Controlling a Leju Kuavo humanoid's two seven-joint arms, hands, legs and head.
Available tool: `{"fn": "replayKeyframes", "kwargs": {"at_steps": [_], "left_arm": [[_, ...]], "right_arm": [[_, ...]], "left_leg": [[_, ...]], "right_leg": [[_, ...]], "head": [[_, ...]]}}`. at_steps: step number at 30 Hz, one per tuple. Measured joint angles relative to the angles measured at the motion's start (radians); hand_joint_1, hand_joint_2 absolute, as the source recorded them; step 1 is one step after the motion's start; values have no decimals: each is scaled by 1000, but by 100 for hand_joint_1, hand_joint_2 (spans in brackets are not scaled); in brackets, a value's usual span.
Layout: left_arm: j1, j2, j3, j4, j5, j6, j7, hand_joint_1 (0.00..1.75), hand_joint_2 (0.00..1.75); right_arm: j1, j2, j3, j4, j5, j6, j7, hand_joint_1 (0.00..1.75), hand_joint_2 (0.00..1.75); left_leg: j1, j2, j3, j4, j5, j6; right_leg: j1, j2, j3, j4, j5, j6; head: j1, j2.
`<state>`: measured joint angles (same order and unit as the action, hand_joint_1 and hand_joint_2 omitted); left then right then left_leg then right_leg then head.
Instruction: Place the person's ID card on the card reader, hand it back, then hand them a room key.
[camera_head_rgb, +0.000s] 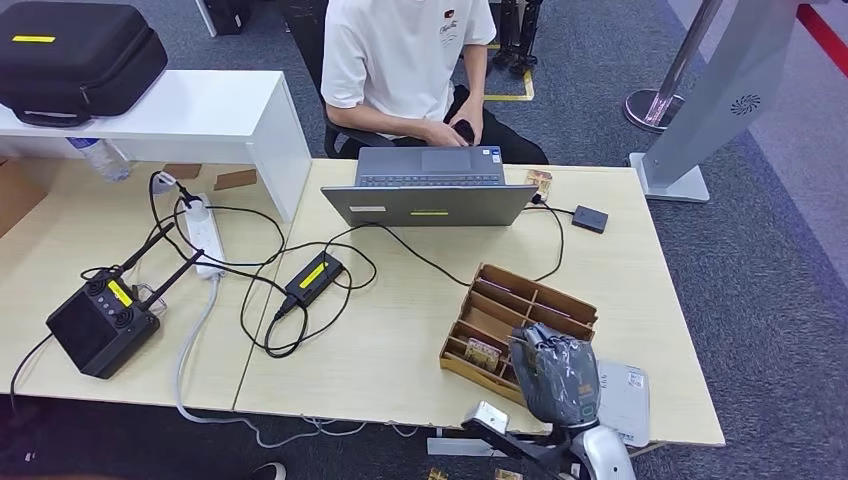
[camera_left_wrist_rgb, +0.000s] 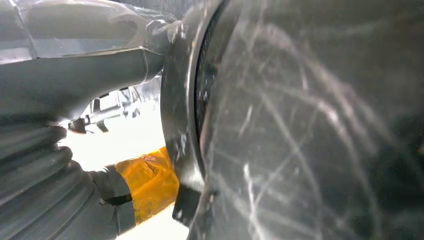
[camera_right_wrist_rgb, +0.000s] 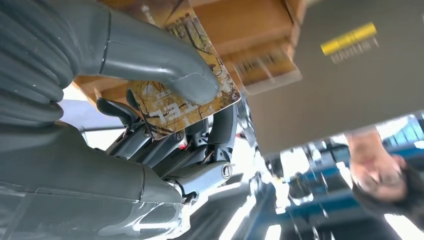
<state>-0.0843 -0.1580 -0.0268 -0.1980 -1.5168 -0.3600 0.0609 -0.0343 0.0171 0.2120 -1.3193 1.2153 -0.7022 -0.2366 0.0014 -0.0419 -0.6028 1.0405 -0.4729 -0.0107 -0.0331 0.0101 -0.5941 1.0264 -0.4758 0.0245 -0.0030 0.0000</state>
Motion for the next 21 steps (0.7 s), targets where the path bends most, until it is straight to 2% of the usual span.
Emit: {"fn": "replayKeyframes", "kwargs": {"at_steps": [10, 15, 21], "left_arm": [[-6, -2, -152, 1, 0, 114, 26, 0, 175], [-11, -7, -191, 2, 0, 104, 23, 0, 175], [-20, -6, -231, 2, 0, 78, 11, 0, 175]], "right_arm": [[-185, -78, 136, -66, -47, 6, 131, 175, 175], [-284, -109, 201, -81, -48, 26, 165, 175, 175], [-418, -115, 262, -74, -44, 86, 207, 175, 175]], "left_leg": [[0, 1, 0, 1, 1, 1], [0, 2, 0, 1, 2, 1], [0, 3, -1, 1, 3, 1]], "right_leg": [[-1, 0, 1, 0, 2, 1], [0, 1, 0, 0, 2, 1], [0, 2, 0, 0, 3, 1]], "head": [[0, 0], [1, 0], [0, 0]]}}
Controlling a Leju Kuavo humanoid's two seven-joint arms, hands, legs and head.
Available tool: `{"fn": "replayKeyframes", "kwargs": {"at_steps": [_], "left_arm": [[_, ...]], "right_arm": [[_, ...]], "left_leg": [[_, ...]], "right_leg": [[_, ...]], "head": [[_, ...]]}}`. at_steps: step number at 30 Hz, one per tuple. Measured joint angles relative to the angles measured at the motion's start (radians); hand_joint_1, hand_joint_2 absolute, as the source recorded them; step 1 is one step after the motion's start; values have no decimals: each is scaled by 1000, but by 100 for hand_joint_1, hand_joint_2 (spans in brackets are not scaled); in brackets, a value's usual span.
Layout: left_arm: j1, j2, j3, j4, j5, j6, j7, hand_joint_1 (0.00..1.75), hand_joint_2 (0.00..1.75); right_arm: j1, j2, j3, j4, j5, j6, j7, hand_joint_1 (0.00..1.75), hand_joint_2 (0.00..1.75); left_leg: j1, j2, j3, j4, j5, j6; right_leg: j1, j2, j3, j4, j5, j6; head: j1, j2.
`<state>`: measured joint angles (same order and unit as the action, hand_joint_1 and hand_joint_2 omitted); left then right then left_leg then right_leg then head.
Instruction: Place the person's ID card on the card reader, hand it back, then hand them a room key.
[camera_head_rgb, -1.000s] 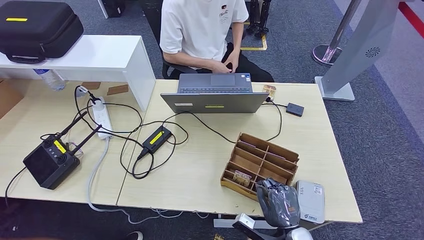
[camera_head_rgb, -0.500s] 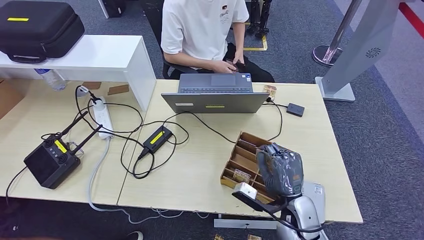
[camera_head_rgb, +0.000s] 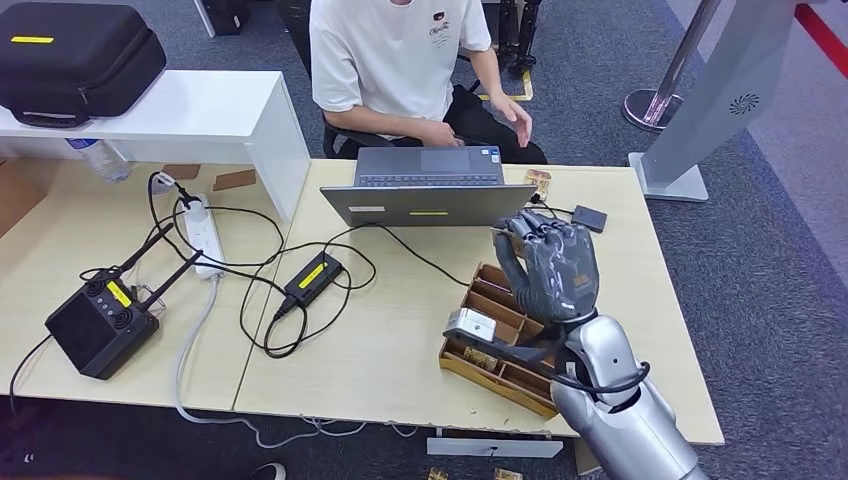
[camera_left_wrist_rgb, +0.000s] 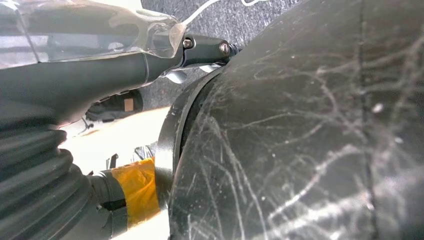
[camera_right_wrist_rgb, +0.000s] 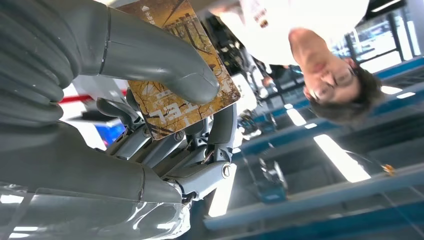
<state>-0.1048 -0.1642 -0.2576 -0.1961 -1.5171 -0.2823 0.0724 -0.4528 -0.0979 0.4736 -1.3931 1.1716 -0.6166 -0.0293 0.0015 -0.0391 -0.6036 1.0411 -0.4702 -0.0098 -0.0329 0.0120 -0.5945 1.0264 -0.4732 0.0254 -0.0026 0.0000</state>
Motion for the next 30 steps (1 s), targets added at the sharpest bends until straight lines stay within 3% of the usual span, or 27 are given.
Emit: {"fn": "replayKeyframes", "kwargs": {"at_steps": [14, 30], "left_arm": [[-13, 0, -60, 0, 0, -17, 2, 0, 175], [-41, 1, -190, 1, 1, -57, -10, 0, 175]], "right_arm": [[-229, 35, 84, 139, 4, 59, 77, 175, 175], [-544, 139, 130, 579, 90, 50, 174, 175, 175]], "left_leg": [[0, -1, -1, 0, 0, 0], [0, -3, -2, 0, 1, -1]], "right_leg": [[0, -1, 0, 0, 0, 0], [0, -3, 0, 0, 1, 0]], "head": [[0, 0], [0, 0]]}}
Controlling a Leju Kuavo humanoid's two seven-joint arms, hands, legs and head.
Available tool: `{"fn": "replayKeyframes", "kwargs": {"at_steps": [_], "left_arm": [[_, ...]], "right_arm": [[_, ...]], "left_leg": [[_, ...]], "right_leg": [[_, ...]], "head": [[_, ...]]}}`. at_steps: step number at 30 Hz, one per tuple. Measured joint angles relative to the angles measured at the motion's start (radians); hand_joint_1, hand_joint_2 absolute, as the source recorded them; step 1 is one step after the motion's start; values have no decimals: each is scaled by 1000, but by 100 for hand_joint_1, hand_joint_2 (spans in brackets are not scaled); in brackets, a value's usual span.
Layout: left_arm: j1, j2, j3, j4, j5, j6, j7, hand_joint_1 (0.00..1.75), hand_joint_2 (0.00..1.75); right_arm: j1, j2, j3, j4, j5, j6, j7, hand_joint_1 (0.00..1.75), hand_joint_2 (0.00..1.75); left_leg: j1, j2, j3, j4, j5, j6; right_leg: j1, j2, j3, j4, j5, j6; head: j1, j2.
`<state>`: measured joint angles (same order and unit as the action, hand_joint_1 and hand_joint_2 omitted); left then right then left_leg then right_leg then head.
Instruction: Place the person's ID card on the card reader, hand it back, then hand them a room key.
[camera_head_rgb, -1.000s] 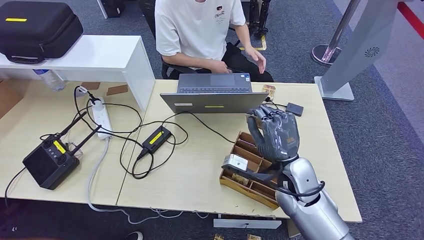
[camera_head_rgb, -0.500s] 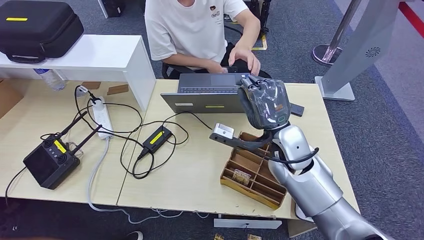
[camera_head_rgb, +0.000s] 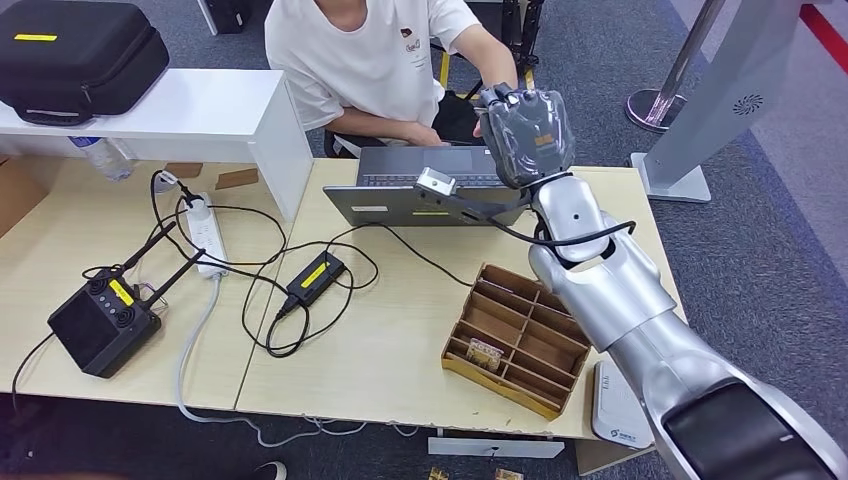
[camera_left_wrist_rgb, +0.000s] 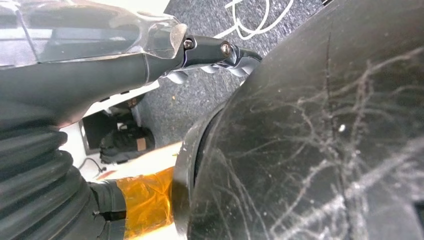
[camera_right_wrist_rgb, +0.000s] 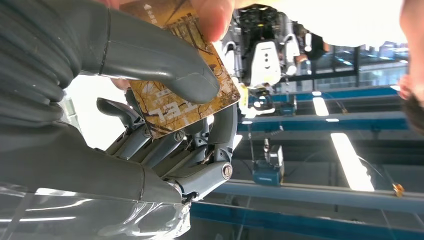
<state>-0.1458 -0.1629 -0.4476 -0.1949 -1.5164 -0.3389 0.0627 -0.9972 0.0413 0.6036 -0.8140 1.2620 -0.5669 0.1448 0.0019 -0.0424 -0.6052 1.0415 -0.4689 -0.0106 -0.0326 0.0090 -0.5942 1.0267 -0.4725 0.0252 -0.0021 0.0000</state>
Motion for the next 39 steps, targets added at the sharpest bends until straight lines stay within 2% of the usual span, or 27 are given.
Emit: {"fn": "replayKeyframes", "kwargs": {"at_steps": [10, 25, 29, 39], "left_arm": [[-8, -1, -10, 0, 3, -32, -1, 0, 175], [-9, 0, -10, 0, 7, -40, 12, 0, 175], [-11, 0, -9, 0, 9, -53, 2, 0, 175], [-12, 0, -9, 0, 11, -55, -11, 0, 175]], "right_arm": [[-20, 3, 0, 127, 4, -25, 0, 175, 175], [-21, 2, -10, 170, -2, -24, -2, 175, 175], [-20, 2, -10, 170, -2, -24, -9, 0, 175], [-20, 3, -10, 170, -2, -26, -19, 0, 175]], "left_leg": [[0, 0, -2, 1, 0, 0], [1, 0, -5, 0, 0, 0], [1, 0, -5, 0, 0, 0], [1, 0, -5, 0, 0, 0]], "right_leg": [[0, 0, -3, 0, 0, 0], [1, 0, -5, 0, 0, 0], [1, 0, -5, 0, 0, 0], [1, 0, -5, 0, 0, 0]], "head": [[0, 0], [0, 0], [0, 0], [0, 0]]}}
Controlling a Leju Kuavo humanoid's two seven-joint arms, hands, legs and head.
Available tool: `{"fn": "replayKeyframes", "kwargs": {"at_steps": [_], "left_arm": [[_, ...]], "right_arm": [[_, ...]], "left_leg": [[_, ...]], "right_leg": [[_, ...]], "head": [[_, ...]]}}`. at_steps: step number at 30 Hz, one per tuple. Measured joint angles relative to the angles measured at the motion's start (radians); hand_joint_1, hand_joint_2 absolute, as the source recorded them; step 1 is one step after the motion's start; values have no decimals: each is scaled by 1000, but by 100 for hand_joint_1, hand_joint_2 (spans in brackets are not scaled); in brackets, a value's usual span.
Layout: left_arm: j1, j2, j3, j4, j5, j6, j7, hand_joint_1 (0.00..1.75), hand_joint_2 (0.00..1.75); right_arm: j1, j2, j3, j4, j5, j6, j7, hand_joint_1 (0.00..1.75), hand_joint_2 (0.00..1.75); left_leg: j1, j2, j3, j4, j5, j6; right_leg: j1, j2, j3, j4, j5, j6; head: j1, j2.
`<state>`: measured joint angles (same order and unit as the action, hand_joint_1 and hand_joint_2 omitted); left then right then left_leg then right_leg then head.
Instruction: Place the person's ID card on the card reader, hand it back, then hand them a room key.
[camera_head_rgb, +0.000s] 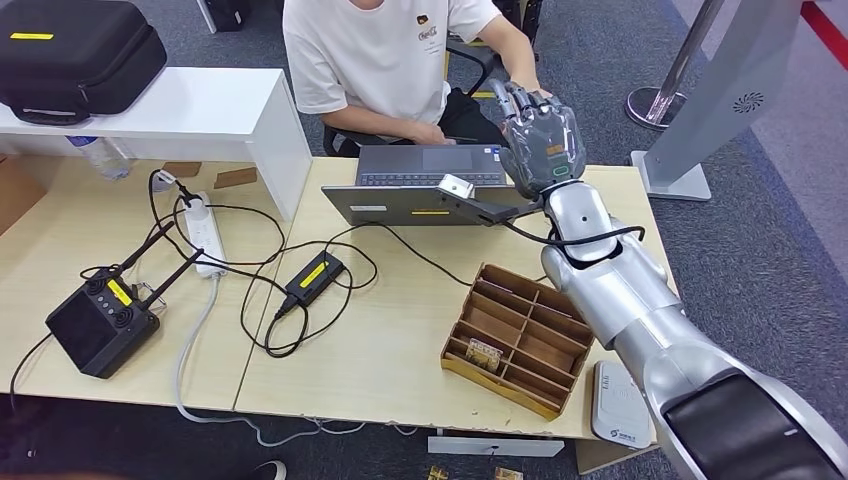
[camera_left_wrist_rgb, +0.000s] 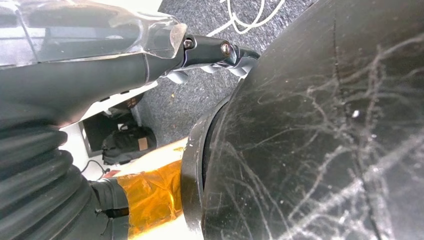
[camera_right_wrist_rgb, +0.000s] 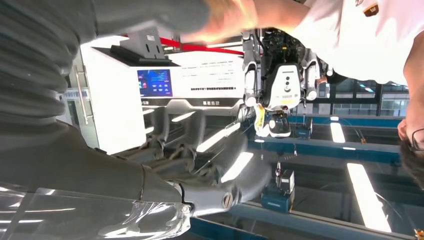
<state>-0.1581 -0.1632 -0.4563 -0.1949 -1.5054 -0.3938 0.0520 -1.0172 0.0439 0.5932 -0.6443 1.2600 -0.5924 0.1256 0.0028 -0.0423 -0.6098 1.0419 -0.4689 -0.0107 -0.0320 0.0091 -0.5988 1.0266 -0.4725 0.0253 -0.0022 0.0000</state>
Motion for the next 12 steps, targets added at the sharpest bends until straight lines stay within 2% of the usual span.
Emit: {"fn": "replayKeyframes", "kwargs": {"at_steps": [7, 12], "left_arm": [[0, 2, 6, 0, 11, -16, 10, 0, 175], [1, 4, 8, 0, 19, -16, 8, 0, 175]], "right_arm": [[0, -4, -1, 0, 6, 0, 7, 0, 175], [-1, -47, -7, 4, 32, 0, 30, 0, 175]], "left_leg": [[0, 0, 0, 1, 0, 0], [0, 0, 0, 1, 0, 0]], "right_leg": [[0, 0, 0, 0, 1, 0], [0, 0, 0, 0, 1, 0]], "head": [[0, 0], [0, 0]]}}
